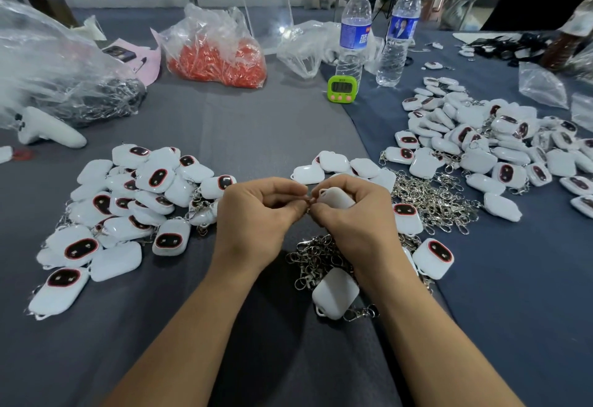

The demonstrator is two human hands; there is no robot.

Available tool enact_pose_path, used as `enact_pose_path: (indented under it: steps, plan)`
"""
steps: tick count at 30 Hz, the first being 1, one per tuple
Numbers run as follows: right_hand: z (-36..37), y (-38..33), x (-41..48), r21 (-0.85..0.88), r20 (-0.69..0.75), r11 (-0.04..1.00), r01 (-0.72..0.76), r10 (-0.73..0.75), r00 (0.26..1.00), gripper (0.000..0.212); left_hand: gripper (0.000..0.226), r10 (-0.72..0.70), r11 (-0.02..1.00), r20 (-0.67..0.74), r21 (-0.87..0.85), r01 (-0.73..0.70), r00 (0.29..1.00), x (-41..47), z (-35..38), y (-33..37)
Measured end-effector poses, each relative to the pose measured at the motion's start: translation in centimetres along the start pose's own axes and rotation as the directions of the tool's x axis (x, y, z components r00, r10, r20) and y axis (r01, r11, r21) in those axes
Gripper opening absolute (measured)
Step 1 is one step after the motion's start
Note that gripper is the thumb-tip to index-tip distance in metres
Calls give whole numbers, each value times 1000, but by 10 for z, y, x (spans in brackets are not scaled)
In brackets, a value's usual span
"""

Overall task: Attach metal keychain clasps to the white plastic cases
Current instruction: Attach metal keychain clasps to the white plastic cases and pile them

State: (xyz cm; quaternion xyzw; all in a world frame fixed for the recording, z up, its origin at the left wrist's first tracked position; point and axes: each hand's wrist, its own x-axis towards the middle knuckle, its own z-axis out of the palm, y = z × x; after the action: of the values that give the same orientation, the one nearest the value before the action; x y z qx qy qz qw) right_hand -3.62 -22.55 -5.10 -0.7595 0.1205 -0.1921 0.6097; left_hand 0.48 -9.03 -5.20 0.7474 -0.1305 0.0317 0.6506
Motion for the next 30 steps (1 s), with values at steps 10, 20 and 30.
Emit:
enact_pose_path:
  steps: [10, 20, 30]
  plan:
    - [1, 3, -1, -195, -39, 978, 77, -86, 996, 18, 25, 28, 996, -22, 83, -26, 999, 0, 1, -2]
    - [2, 1, -2, -231, -46, 969, 84, -97, 994, 12, 26, 68, 995, -57, 74, -64, 996, -3, 2, 0]
    - [2, -1, -5, -324, -46, 934, 151, -175, 984, 11, 7, 284, 879, -92, 423, -220, 954, -10, 2, 1]
